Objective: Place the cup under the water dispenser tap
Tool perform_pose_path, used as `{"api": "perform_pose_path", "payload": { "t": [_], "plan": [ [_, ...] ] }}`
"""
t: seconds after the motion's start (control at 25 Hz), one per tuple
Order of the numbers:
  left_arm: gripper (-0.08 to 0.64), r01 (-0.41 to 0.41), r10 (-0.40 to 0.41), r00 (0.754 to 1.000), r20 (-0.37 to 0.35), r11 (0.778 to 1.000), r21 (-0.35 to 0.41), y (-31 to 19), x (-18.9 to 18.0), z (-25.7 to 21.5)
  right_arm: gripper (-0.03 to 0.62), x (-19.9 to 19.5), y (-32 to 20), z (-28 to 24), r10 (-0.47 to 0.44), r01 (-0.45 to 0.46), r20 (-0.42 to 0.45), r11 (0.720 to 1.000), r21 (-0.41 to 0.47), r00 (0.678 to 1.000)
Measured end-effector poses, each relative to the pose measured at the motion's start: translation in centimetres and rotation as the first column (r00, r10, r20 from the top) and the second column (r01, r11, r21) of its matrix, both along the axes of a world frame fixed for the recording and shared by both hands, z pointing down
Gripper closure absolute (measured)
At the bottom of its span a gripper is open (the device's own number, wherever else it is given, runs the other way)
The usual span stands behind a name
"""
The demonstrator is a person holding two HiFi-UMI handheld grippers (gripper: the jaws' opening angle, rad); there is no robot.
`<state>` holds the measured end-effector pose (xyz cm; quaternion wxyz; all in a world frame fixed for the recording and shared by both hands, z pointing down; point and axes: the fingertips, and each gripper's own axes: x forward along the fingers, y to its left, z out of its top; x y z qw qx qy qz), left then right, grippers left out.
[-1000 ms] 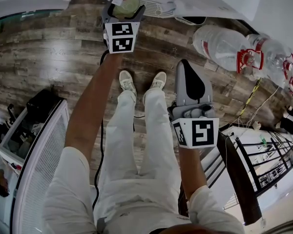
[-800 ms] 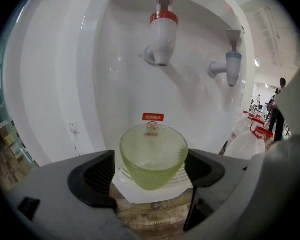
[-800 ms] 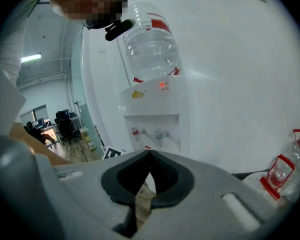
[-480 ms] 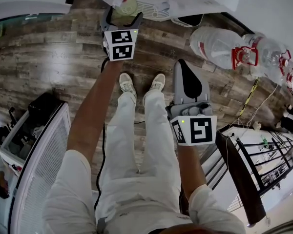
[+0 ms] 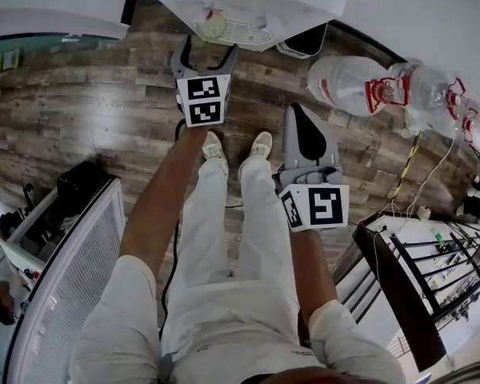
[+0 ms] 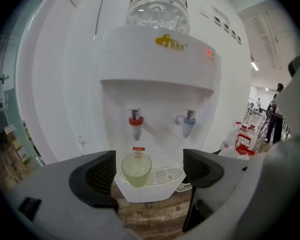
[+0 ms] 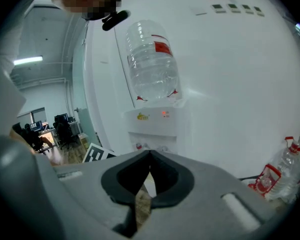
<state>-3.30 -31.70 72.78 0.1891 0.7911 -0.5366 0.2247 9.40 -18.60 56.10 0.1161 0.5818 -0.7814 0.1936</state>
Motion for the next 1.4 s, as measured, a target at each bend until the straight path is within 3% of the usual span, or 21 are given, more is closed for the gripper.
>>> {"api": "perform_pose_path", "payload": {
  "t": [0.36,0.8,1.04,1.4],
  "plan": [
    [0.185,0.014,-0.01,0.996,-0.091,0.999,0.05,3.3,1.2,-9.8,0.594,0.3,2.1,-4.5,0.01,-0.01,0.019,1.0,0.012,1.0],
    [0.27,-0.002,0.009,0.995,-0.097,0.997,0.074,7.6,1.8,-21.3,0.594,0.7,4.2,-10.8,0.008,-0.009,0.05,1.0,0.028,0.999],
    [0.322,0.015,-0.005,0.989,-0.151,0.998,0.061,10.5,1.6,-26.4,0.594,0.0,5.2,-14.8,-0.016,0.014,0.056,0.999,0.04,0.998],
    [0.411,0.004,0.022,0.982,-0.188,0.991,0.135,14.1,1.5,-35.7,0.594,-2.0,6.4,-22.4,-0.073,0.067,0.05,0.992,0.106,0.996]
  ]
}}
